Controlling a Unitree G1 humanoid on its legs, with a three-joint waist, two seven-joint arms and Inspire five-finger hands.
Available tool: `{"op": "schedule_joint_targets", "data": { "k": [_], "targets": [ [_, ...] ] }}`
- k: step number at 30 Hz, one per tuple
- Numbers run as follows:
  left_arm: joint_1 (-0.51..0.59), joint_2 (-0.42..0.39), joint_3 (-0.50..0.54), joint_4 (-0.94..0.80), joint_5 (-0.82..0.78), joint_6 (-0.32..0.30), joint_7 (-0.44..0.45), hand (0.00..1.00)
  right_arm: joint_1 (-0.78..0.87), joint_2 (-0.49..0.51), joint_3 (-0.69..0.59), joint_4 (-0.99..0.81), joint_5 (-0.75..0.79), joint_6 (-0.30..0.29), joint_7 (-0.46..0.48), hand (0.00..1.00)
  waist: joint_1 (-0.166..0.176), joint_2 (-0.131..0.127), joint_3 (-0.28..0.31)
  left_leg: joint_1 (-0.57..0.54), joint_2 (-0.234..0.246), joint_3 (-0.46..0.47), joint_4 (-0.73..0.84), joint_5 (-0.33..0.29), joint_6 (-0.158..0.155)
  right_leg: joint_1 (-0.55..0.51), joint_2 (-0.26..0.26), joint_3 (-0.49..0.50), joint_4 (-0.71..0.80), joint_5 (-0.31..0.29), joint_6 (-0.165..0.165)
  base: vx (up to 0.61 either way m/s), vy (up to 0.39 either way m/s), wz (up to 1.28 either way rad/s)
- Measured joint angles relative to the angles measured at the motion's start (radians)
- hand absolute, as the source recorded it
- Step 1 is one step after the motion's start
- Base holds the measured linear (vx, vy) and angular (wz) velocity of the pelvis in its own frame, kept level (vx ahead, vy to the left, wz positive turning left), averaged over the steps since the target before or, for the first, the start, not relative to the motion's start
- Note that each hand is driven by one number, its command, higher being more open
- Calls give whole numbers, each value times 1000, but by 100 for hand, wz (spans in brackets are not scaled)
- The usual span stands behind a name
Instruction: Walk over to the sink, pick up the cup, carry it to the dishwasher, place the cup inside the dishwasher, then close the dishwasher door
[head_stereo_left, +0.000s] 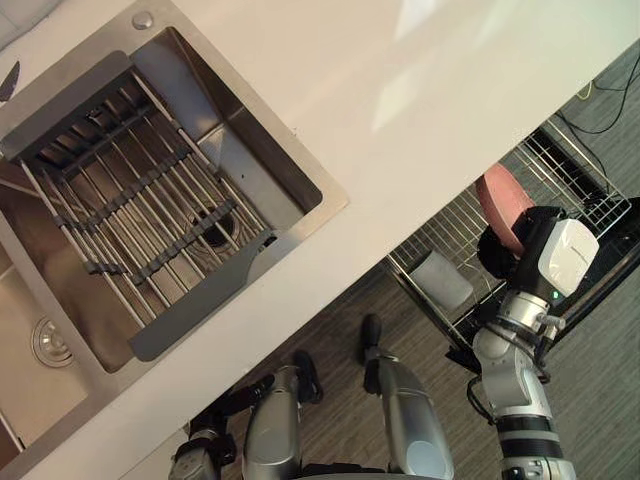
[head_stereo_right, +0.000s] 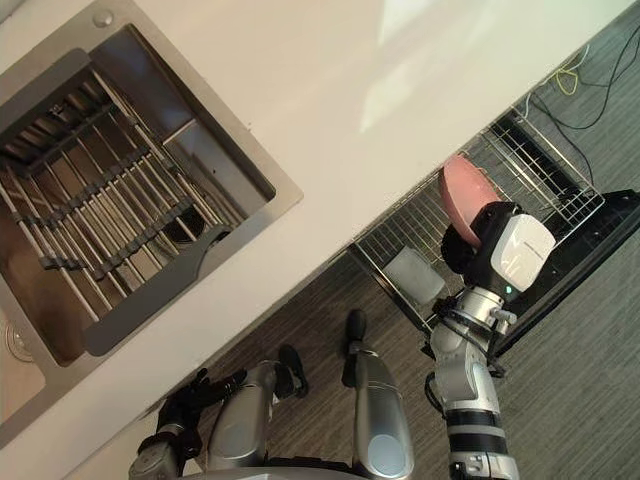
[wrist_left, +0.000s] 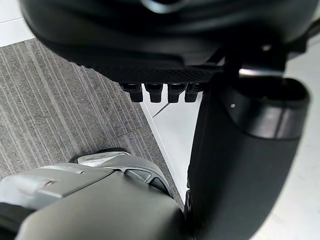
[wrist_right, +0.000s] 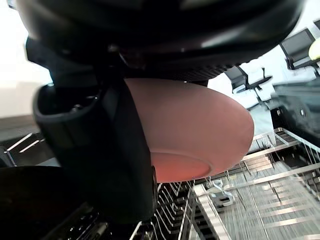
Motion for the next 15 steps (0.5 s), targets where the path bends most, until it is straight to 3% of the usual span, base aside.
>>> {"op": "schedule_joint_targets", "data": {
  "k": [10,15],
  "targets": [
    [-23,-5,4,0,0,15,1,100,-44,0,-3,166,217,1,23,0,12,0,0,-16,-6,-1,3,0,0,-26,-19,-16,45,-17,3,-3,-2,1],
    [-37,-5,5,0,0,26,2,100,-76,0,-28,257,257,-30,46,0,15,1,0,-19,-8,-13,8,1,1,-27,-38,-54,64,-36,-4,-5,-16,8]
  ]
}}
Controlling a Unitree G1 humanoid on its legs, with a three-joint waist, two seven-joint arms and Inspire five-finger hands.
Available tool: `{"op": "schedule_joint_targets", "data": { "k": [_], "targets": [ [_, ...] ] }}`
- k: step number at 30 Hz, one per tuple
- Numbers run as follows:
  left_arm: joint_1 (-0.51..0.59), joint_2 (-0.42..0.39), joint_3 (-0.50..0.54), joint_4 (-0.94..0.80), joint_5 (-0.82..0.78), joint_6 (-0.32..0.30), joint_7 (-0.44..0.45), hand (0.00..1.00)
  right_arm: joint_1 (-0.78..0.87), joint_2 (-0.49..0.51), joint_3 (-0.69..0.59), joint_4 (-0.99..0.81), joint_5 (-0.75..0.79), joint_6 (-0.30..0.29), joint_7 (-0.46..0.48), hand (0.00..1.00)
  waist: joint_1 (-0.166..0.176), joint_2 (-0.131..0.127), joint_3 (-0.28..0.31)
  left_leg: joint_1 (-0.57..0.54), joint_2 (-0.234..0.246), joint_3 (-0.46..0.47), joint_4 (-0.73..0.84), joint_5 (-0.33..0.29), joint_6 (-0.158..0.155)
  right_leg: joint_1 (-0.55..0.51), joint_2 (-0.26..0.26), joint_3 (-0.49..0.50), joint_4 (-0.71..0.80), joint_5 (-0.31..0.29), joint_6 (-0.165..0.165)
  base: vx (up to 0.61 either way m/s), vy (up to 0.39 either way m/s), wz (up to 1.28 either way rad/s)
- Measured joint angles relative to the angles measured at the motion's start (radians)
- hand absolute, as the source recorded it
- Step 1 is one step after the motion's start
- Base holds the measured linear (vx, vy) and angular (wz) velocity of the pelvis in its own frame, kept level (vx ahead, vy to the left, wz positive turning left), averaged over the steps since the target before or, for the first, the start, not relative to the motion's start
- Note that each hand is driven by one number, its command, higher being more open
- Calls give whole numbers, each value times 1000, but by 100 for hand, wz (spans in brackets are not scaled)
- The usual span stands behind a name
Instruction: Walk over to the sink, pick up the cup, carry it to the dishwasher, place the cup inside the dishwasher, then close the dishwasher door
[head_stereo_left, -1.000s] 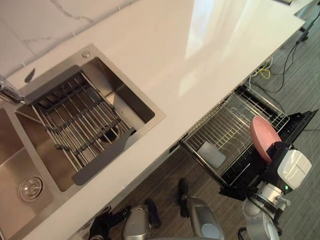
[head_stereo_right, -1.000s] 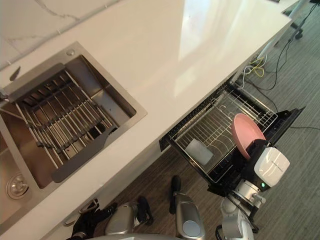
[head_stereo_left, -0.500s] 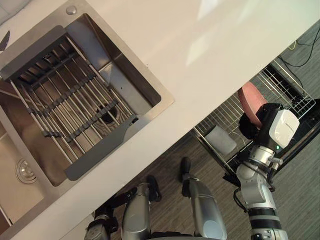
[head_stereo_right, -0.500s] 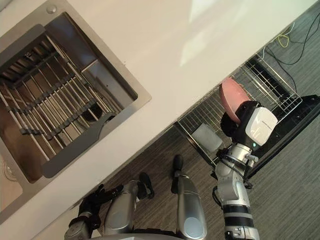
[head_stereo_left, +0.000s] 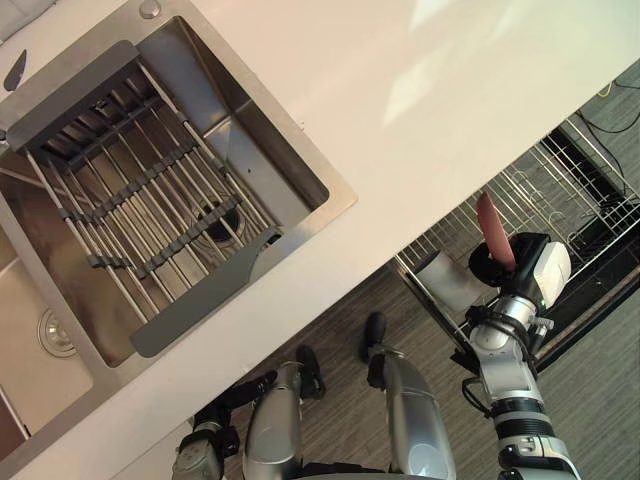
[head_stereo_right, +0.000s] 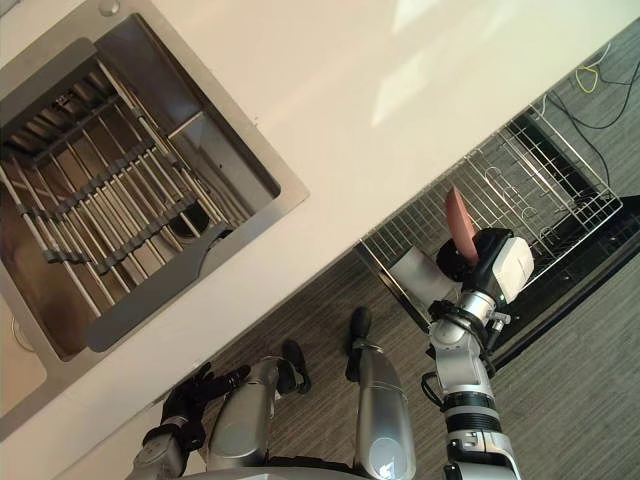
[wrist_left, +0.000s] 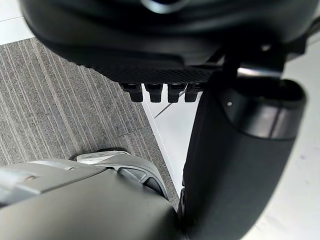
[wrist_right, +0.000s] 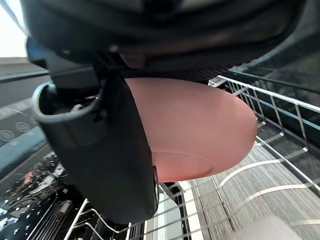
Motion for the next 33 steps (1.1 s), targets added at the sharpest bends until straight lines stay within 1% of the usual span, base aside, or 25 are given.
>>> {"op": "schedule_joint_targets", "data": {
  "k": [5,6,9,14,21,23,25,28,31,33],
  "targets": [
    [-16,-6,0,0,2,12,0,100,-20,-1,-5,57,9,-30,11,0,11,1,0,-1,-8,-19,4,1,0,-1,-22,-33,32,-11,-1,8,-12,12],
    [-19,-7,0,-1,4,14,0,100,-25,-1,-6,64,10,-30,15,100,13,2,0,-1,-10,-20,4,1,1,-2,-28,-41,39,-12,-2,2,-4,5],
    [-27,-14,0,-2,5,19,0,100,-36,-1,-7,83,15,-33,23,100,21,4,-1,-1,-16,-23,5,2,2,-2,-39,-55,47,-12,-2,-16,5,5],
    [-47,-26,-1,-3,6,26,0,100,-36,-2,-22,93,36,-50,24,100,23,8,-2,-10,-28,-36,3,9,13,-1,-56,-66,51,-12,-1,-38,6,10],
    [-53,-25,-1,-3,6,29,0,100,-34,-2,-26,85,36,-68,23,100,23,12,-4,-17,-27,-38,-7,17,12,-1,-52,-71,31,-2,1,-8,-2,1],
    [-51,-25,-1,-3,6,29,0,100,-27,-2,-26,65,36,-70,22,100,23,13,-5,-17,-26,-38,-9,19,9,2,-48,-71,21,5,1,0,0,0],
    [-49,-27,-1,-3,7,30,0,100,2,1,-26,7,35,-73,22,100,23,14,-6,-12,-26,-38,-10,20,8,8,-46,-71,15,10,0,16,4,-1],
    [-44,-27,-1,-3,7,47,0,100,56,14,-26,-80,30,-77,19,100,23,14,-6,15,-27,-36,-26,25,3,39,-39,-71,-9,24,2,10,9,-4],
    [-34,-27,-1,-3,8,60,0,100,111,44,-32,-133,25,-89,17,100,23,14,-9,51,-27,-31,-49,29,3,77,-32,-68,-42,31,8,-21,12,-6],
    [-18,-27,-1,-3,16,62,1,100,147,71,-40,-146,25,-95,15,100,22,14,-24,67,-29,-27,-65,33,3,95,-28,-67,-58,34,9,-6,-3,-6]
  ]
}}
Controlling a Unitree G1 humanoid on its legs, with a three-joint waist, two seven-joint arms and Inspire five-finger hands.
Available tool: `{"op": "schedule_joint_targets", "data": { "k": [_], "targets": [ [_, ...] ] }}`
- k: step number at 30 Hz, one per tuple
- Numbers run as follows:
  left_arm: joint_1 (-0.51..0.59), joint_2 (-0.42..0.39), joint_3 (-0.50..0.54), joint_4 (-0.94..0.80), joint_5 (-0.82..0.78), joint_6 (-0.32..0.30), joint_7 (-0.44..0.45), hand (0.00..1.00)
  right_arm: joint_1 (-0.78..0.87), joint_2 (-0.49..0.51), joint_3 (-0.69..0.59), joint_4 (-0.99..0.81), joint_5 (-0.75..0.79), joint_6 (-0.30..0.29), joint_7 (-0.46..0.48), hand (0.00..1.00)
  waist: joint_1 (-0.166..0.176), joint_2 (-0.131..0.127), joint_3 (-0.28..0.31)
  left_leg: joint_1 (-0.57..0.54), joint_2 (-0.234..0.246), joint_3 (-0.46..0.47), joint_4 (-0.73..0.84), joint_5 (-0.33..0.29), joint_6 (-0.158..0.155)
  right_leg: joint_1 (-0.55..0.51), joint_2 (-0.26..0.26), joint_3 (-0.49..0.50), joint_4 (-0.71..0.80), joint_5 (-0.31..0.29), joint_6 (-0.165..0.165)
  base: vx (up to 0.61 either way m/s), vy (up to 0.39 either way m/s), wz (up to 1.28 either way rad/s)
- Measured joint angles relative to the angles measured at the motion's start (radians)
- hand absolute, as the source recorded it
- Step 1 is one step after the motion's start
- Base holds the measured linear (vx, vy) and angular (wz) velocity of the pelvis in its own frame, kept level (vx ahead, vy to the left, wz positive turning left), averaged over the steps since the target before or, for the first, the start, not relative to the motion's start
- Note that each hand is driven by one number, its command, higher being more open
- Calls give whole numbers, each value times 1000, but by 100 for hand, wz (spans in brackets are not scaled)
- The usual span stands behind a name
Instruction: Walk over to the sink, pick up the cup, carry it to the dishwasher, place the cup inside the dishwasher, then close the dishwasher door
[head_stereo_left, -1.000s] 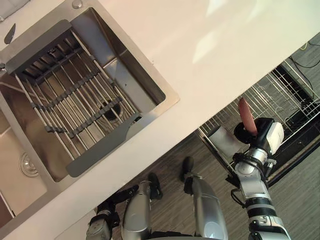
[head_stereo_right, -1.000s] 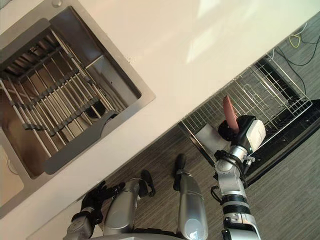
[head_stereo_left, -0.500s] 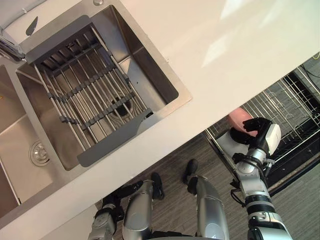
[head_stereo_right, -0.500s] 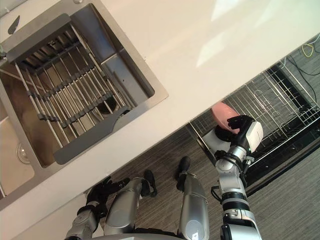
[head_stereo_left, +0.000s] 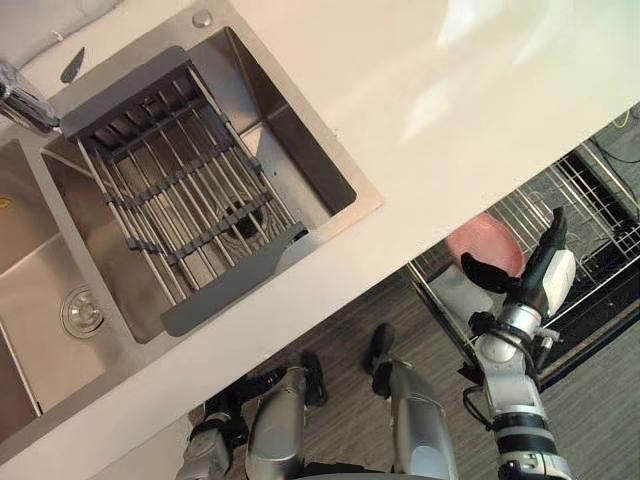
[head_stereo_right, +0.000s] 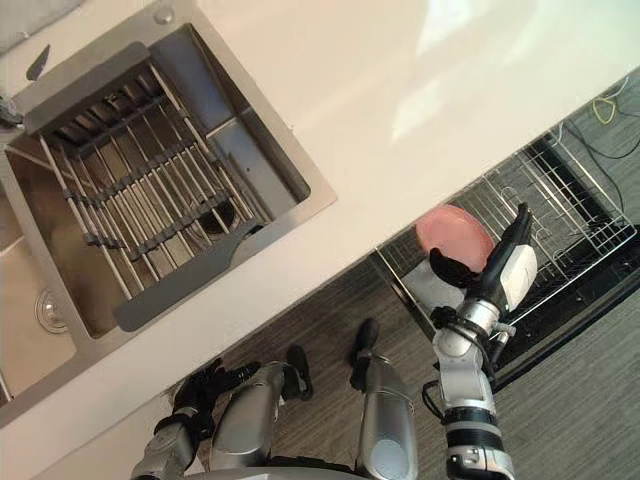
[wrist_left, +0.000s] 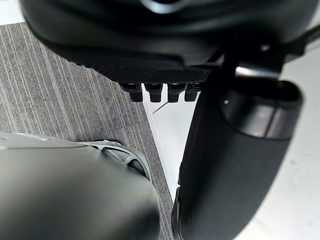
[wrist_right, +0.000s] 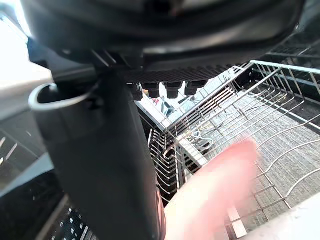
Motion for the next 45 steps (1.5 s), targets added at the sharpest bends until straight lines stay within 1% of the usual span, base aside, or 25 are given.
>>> {"op": "schedule_joint_targets", "data": {
  "k": [3,6,8,9,13,15,16,17,19,22,24,25,26,29,32,36,38,40,44,45],
  "targets": [
    [32,1,0,5,12,0,2,100,64,30,-4,-1,0,0,-17,100,0,0,-24,36,0,10,-23,2,-3,29,9,8,-17,2,1,34,-7,-11],
    [63,4,0,39,43,0,6,100,143,58,-22,-11,1,-1,-30,100,-8,1,-62,82,-5,16,-58,8,-11,69,17,12,-42,7,6,74,1,-7],
    [90,5,0,65,48,0,6,100,184,61,-23,-11,1,-5,-34,100,-28,-1,-94,119,-13,16,-92,17,-12,104,22,11,-72,13,14,77,19,-1],
    [110,5,0,82,49,0,6,100,217,64,-29,-12,1,-22,-45,100,-39,-1,-124,148,-22,19,-127,27,-12,134,27,13,-105,25,18,51,23,-4],
    [155,1,9,90,69,-1,5,100,290,99,-70,-23,2,-61,-55,100,-49,-5,-173,213,-39,27,-191,46,-10,206,35,17,-187,59,29,39,41,-5],
    [178,-2,22,89,81,-6,3,100,322,119,-72,-50,2,-70,-53,100,-55,-8,-187,248,-43,35,-211,49,-11,238,39,23,-210,67,32,2,41,-11],
    [197,-5,31,90,85,-6,0,100,350,137,-75,-70,2,-84,-46,100,-58,-12,-208,262,-45,41,-223,50,-11,252,43,29,-225,72,33,-1,31,-16],
    [205,-7,38,90,86,-6,-1,100,365,146,-77,-84,2,-88,-39,100,-59,-13,-215,272,-46,44,-229,51,-11,261,44,31,-233,75,34,-1,17,-13],
    [227,-12,50,90,87,-5,-2,100,413,177,-94,-130,3,-102,-13,100,-61,-20,-238,298,-48,50,-250,54,-13,286,49,36,-250,79,36,-4,5,-10],
    [249,-27,88,90,87,-5,-2,100,457,191,-117,-157,26,-106,30,100,-66,-29,-246,337,-48,65,-268,56,-17,314,54,46,-254,79,36,-20,-2,-12],
    [268,-33,102,90,88,-4,-2,100,480,201,-139,-156,131,-108,92,100,-76,-29,-263,350,-47,69,-276,57,-22,322,57,48,-255,79,36,-21,-9,-8],
    [272,-35,109,90,90,-4,-3,100,486,205,-146,-154,162,-108,109,100,-80,-28,-263,356,-47,69,-277,56,-23,328,58,48,-255,78,35,-13,-11,-4],
    [281,-41,121,89,97,-4,-3,100,498,215,-160,-148,225,-108,143,100,-84,-27,-265,368,-44,72,-277,55,-26,339,60,49,-255,77,34,-17,-14,-5],
    [297,-44,141,86,113,-4,-5,100,527,237,-201,-96,381,-110,231,100,-84,-28,-273,384,-35,81,-276,47,-40,352,68,53,-254,72,29,-27,-19,-8],
    [310,-45,150,85,128,-4,-5,100,529,245,-228,-8,477,-112,288,100,-84,-26,-291,391,-28,91,-275,46,-46,356,76,57,-254,69,24,-19,-35,-7],
    [319,-44,157,83,142,-4,-5,100,528,259,-245,53,531,-114,307,100,-84,-25,-293,404,-21,93,-274,44,-50,369,82,57,-253,59,22,-22,-18,-2],
    [319,-42,157,81,148,-4,-5,100,527,259,-254,68,534,-121,312,100,-84,-24,-294,404,-20,96,-274,44,-50,369,82,56,-253,59,22,-16,-9,0],
    [319,-42,157,80,148,-3,-5,100,524,258,-265,87,538,-139,329,100,-82,-24,-294,404,-19,96,-273,44,-50,370,82,54,-253,58,21,0,0,0],
    [320,-42,157,76,148,-3,-5,100,515,255,-270,92,615,-172,410,100,-80,-25,-294,402,-18,96,-273,44,-50,368,82,52,-248,56,22,0,0,0],
    [320,-41,156,74,148,-3,-5,100,503,250,-272,101,654,-179,446,100,-80,-26,-293,398,-17,96,-273,44,-51,364,82,52,-246,54,23,0,0,0]
  ]
}}
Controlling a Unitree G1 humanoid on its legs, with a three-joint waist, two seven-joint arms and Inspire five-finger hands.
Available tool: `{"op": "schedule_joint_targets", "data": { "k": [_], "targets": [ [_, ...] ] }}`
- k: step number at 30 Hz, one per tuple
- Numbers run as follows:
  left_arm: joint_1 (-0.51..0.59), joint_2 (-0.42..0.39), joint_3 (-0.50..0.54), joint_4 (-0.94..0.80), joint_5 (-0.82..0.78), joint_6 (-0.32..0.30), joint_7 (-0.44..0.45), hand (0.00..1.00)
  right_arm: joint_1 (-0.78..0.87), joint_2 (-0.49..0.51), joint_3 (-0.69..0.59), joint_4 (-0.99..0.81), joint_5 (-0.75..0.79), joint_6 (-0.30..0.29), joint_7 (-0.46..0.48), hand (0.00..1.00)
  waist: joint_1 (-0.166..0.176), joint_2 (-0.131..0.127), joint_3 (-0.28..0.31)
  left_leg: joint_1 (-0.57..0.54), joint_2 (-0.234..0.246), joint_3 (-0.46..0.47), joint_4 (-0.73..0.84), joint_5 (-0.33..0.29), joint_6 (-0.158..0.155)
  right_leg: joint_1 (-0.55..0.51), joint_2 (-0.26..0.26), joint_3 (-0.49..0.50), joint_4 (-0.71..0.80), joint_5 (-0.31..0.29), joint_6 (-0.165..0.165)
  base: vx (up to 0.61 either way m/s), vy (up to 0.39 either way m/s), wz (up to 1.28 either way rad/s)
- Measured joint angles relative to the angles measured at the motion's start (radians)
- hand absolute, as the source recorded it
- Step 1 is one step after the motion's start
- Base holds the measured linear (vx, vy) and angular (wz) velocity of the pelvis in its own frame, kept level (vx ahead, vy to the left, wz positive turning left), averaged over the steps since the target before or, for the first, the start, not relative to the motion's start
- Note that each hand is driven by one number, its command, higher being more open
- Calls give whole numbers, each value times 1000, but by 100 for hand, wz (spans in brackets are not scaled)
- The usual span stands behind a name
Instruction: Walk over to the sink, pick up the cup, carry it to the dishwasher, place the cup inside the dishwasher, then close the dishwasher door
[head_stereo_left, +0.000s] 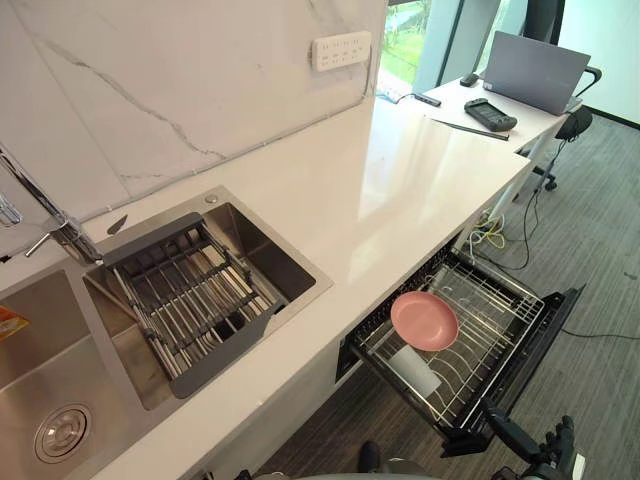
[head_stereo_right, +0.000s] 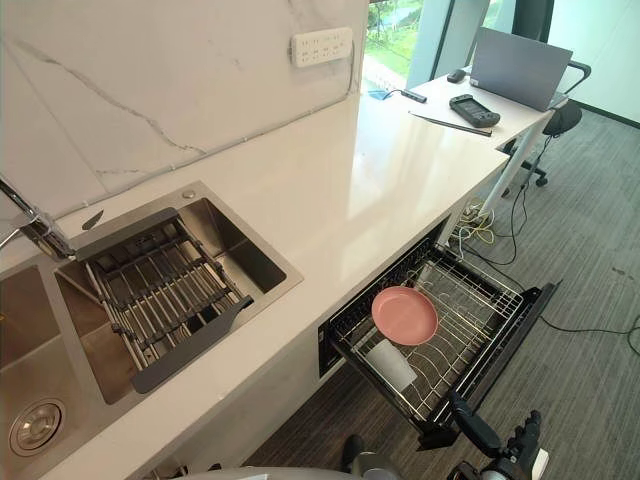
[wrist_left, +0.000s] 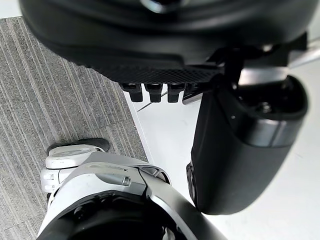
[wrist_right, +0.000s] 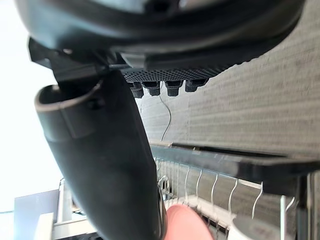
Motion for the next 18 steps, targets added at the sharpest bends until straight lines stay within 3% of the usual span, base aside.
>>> {"op": "schedule_joint_targets", "data": {
  "k": [7,18],
  "targets": [
    [-23,16,-4,-5,0,-1,-7,100,-97,-35,-58,79,183,-11,215,100,27,-1,22,-20,4,-1,2,0,-4,-45,-5,-2,53,-39,0,0,-3,0],
    [-89,18,-16,-5,-3,-7,-14,100,-220,-79,-154,200,431,-1,347,100,51,14,106,-75,0,-11,25,3,-10,-144,-33,-10,165,-88,-9,10,-11,3]
  ]
}}
